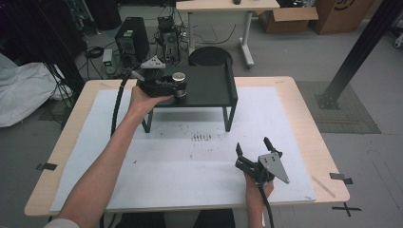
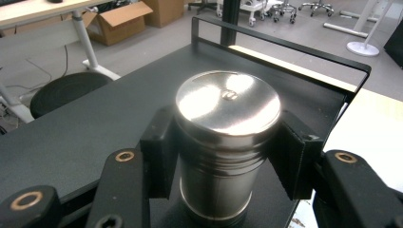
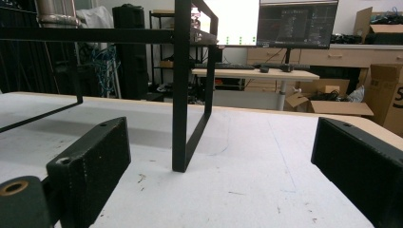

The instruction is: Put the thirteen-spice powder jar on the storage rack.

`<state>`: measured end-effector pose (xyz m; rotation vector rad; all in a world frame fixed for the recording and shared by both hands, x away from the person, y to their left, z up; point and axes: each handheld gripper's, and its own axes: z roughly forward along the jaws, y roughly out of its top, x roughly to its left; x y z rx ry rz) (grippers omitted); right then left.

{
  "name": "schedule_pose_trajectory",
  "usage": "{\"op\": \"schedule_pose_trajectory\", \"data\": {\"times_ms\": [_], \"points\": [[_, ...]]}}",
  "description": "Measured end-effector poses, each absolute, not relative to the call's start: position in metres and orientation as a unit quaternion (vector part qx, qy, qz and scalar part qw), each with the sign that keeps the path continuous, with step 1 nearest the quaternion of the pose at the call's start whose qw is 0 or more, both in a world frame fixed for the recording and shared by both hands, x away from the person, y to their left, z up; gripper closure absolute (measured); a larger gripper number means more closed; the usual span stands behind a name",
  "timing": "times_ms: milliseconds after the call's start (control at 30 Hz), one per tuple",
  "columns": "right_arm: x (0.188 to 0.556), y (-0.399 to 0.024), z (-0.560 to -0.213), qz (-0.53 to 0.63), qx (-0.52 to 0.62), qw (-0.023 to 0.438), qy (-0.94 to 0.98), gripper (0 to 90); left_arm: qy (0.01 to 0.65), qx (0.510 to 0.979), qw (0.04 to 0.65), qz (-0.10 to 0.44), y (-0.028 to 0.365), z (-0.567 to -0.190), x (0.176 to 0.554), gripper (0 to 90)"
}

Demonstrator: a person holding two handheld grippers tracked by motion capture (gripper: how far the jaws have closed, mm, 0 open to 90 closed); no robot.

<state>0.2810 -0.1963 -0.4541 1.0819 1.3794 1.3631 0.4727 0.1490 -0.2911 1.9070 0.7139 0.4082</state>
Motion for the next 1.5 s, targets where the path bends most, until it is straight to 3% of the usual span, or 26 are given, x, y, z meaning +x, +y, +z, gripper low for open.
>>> {"op": "schedule_pose_trajectory", "data": {"times_ms": [567,933,1133,1500], "points": [[0.281,-0.196,-0.454,0.55,0.437,0.444,0.556,5.5,0.3,0.791,0.506,0.168,0.149,-0.291,0.473,48.2],[0.281,-0.196,-0.454,0.55,0.436,0.445,0.556,5.5,0.304,0.794,0.499,0.168,0.145,-0.291,0.471,21.7],[0.281,-0.196,-0.454,0.55,0.436,0.445,0.557,5.5,0.319,0.783,0.505,0.175,0.144,-0.289,0.469,2.3],[0.281,-0.196,-0.454,0.55,0.436,0.445,0.557,5.5,0.307,0.782,0.511,0.18,0.149,-0.283,0.46,0.3]]}}
